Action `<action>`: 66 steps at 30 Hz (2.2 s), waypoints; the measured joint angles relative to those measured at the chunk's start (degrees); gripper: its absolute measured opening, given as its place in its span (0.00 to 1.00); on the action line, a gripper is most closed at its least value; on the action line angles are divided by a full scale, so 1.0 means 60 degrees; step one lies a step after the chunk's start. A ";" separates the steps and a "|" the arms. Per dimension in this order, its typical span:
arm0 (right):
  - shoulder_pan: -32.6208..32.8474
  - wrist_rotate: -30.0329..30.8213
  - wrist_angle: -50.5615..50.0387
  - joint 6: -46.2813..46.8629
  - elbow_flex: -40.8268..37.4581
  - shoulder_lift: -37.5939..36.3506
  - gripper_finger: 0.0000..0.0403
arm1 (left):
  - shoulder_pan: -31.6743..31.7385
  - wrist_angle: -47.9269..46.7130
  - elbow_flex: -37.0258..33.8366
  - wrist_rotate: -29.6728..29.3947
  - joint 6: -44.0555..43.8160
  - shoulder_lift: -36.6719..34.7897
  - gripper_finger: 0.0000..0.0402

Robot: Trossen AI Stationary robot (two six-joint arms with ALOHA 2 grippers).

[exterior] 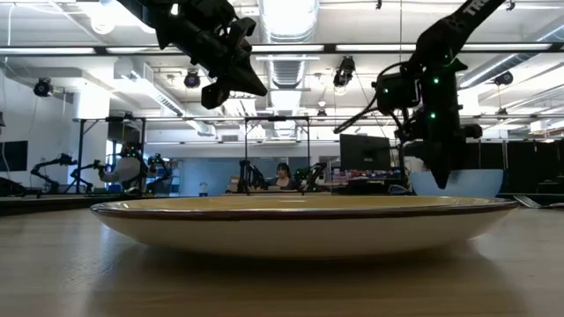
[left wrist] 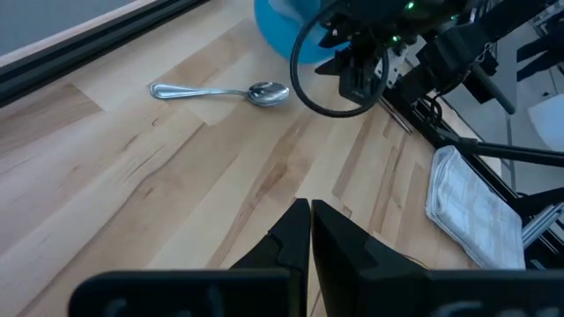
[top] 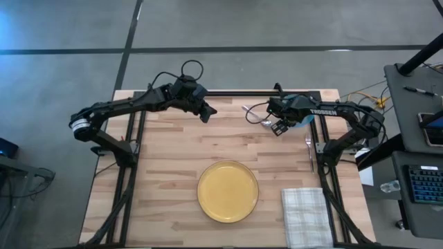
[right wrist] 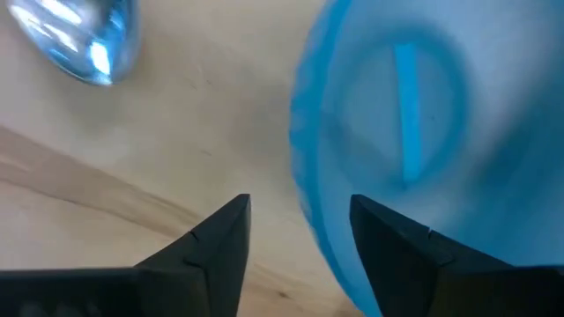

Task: Set table place
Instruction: Put the blue bowl on top of the yellow plate

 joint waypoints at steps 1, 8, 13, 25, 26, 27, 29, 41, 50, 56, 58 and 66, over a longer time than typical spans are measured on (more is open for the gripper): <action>0.0000 0.0082 0.0027 -0.0007 -0.0099 0.0000 0.44 | 0.0000 -0.0001 -0.0002 -0.0014 0.0008 0.0000 0.00; 0.0022 0.0178 0.0913 -0.0583 -0.0935 -0.0004 0.13 | -0.0022 -0.0085 -0.0033 -0.0310 0.0018 0.0000 0.00; 0.0247 0.0273 0.0993 -0.0644 -0.1089 -0.0088 0.04 | -0.0206 -0.0091 -0.0036 -0.0314 0.0034 -0.0004 0.00; 0.2462 -0.1177 0.0099 -0.0795 0.0122 -0.0703 0.02 | -0.1707 -0.0746 -0.0884 -0.1556 -0.1009 -0.0288 0.00; 0.2707 -0.1188 0.0024 -0.0986 0.0288 -0.0708 0.02 | -0.1928 -0.0703 -0.1021 -0.1642 -0.1231 -0.0399 0.00; 0.2963 -0.1179 -0.0044 -0.1127 0.0454 -0.0710 0.02 | -0.2184 -0.0652 -0.1172 -0.1836 -0.1484 -0.0535 0.00; 0.3472 -0.1170 -0.0142 -0.1466 0.0793 -0.0692 0.02 | -0.2774 -0.0377 -0.1492 -0.2445 -0.2002 -0.0886 0.00; 0.6575 -0.2011 -0.0137 -0.3588 0.2894 -0.0293 0.02 | -0.7646 0.0184 -0.2845 -0.7924 -0.5917 -0.2721 0.00; 0.8482 -0.2015 -0.0217 -0.2269 0.5196 0.1849 0.02 | -1.0414 0.0226 -0.2940 -0.9611 -0.6526 -0.2900 0.00; 0.9437 -0.2008 -0.1046 -0.1400 0.7284 0.3747 0.02 | -1.1993 0.0254 -0.2943 -0.9878 -0.6830 -0.2805 0.00; 0.9725 -0.1998 -0.1178 -0.1035 0.7919 0.4218 0.02 | -1.2561 0.0273 -0.2943 -1.0121 -0.6827 -0.2805 0.00; 1.0565 -0.1651 -0.2027 -0.0603 1.0130 0.5899 0.02 | -1.3815 0.0338 -0.2943 -1.0979 -0.6779 -0.2783 0.00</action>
